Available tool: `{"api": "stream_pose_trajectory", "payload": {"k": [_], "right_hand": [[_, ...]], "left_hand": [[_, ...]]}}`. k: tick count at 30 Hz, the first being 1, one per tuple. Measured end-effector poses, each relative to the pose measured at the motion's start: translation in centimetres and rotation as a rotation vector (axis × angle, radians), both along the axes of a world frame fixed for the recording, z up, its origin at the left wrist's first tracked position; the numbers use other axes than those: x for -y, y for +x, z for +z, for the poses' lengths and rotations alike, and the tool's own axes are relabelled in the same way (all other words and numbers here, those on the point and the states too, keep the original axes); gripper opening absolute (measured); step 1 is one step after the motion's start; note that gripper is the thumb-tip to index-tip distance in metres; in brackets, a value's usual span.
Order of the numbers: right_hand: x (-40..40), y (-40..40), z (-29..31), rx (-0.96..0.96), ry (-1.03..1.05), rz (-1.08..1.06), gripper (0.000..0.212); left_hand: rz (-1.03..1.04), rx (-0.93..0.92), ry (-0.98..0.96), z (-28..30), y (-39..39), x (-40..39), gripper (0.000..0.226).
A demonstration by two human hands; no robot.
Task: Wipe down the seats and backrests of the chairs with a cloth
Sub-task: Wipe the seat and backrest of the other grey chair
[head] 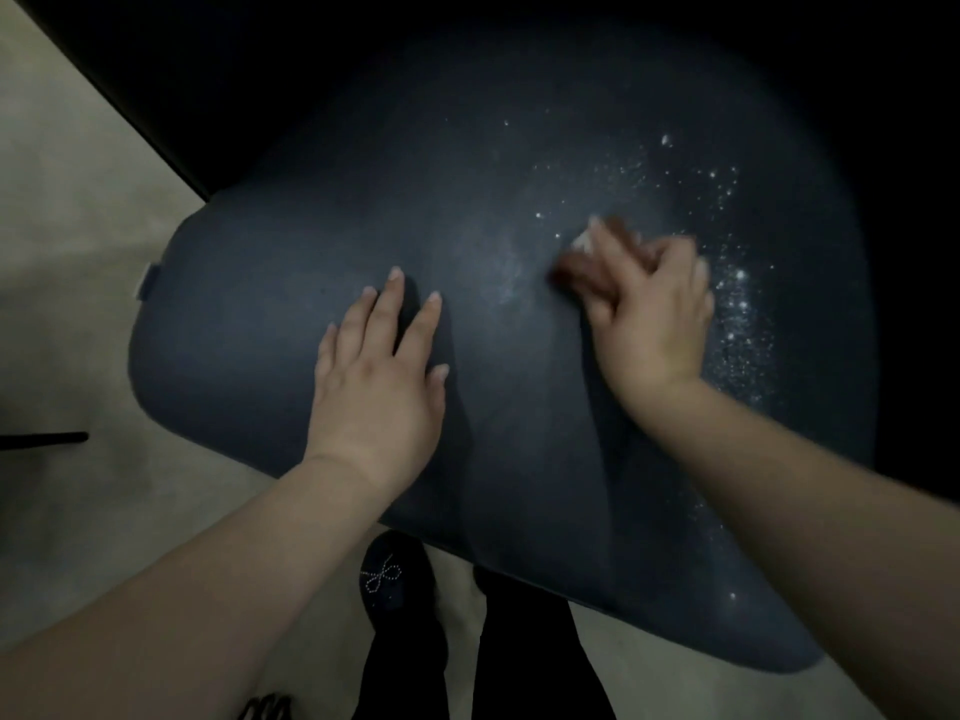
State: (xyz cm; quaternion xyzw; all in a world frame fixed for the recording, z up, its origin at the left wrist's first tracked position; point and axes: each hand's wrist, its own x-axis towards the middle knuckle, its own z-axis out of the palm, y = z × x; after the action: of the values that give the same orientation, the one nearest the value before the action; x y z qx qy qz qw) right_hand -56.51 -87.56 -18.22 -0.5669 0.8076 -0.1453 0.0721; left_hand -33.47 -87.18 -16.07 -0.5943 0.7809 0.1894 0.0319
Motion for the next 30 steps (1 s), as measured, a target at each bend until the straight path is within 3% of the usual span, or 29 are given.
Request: {"api": "stream_pose_trajectory", "payload": {"k": [2,4,9,12,16,19,23,25,30], "right_hand": [[2.7,-0.8,-0.2,0.038,-0.011,-0.121,0.056],[2.2,0.1,-0.2,0.048,-0.007,-0.110,0.061],[-3.7,4.4,0.6,0.006,0.042,0.349,0.074],[0.1,4.0,0.4,-0.012,0.054,0.478,0.075],[7.4,0.6,0.0,0.017,0.054,0.161,0.063],[6.4,-0.3,0.1,0.078,0.024,-0.115,0.059],[2.0,2.8,0.6,0.059,0.056,0.180,0.069],[4.0,2.0,0.6,0.029,0.087,0.307,0.069],[9.6,-1.8,0.5,0.062,0.080,0.061,0.057]], "left_hand": [[0.029,-0.008,0.003,0.0,-0.1,0.9,0.060],[0.055,-0.015,0.001,0.0,-0.3,1.7,0.060],[0.099,-0.031,0.006,0.2,-0.6,3.0,0.060],[0.119,-0.033,0.007,0.2,-0.8,3.2,0.059],[0.155,-0.041,0.029,0.2,-0.8,4.0,0.058],[0.154,-0.046,0.056,0.5,-1.2,4.8,0.059],[0.102,0.015,0.107,0.8,-2.6,5.8,0.063],[0.074,0.053,0.129,0.9,-3.0,6.3,0.066],[0.081,0.087,0.140,1.1,-2.4,7.6,0.068]]}}
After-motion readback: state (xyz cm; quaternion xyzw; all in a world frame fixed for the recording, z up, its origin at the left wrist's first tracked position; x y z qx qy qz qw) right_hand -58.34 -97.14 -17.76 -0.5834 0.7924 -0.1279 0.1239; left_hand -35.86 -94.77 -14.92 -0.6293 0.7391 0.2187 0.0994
